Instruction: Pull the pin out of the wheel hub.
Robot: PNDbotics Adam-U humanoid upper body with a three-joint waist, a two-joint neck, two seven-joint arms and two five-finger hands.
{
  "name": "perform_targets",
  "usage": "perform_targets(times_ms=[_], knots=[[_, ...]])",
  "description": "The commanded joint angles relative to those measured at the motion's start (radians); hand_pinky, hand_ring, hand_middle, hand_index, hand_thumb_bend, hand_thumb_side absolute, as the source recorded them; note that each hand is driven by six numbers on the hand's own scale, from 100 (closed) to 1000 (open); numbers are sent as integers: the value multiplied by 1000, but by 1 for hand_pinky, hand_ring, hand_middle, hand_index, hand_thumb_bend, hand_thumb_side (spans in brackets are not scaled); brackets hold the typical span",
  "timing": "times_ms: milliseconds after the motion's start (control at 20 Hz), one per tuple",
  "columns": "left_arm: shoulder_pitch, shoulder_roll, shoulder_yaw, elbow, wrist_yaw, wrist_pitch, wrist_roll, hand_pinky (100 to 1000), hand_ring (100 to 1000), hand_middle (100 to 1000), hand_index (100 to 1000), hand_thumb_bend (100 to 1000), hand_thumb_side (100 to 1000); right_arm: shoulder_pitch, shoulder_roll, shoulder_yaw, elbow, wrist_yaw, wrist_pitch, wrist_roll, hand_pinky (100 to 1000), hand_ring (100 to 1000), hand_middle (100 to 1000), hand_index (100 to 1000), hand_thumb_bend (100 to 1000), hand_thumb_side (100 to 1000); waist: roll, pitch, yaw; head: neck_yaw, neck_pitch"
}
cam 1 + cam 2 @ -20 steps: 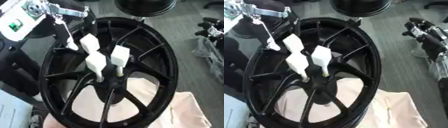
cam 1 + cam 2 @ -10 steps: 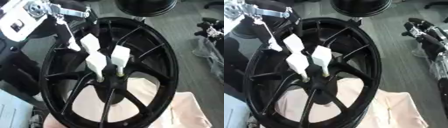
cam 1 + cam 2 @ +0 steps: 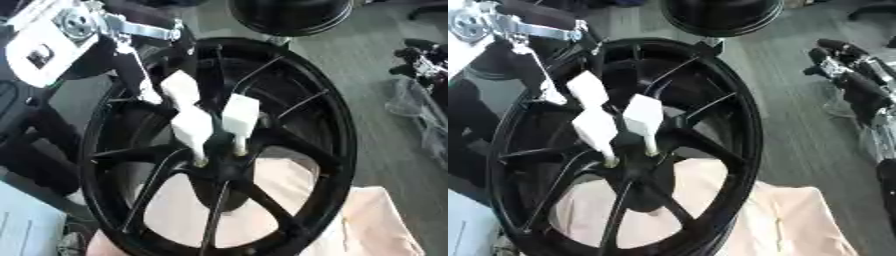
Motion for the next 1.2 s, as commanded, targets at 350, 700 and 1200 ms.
perform_targets(times_ms=[350,700,1200], knots=[[-22,16,3,-25,40,-78,-102,806,708,560,543,353,100,-16,-18,0,-5,8,1,-3,959,682,763,860,306,399,-7,-15,0,0,-15],[-25,24,6,-39,50,-56,-102,802,695,545,507,365,100,-17,-19,2,-5,10,3,-3,959,682,763,860,304,399,-6,-16,0,-4,-15],[-32,56,39,-71,71,-36,-102,799,686,528,489,386,100,-15,-21,2,-2,14,3,-6,959,682,764,861,304,398,-3,-20,3,-7,-15]])
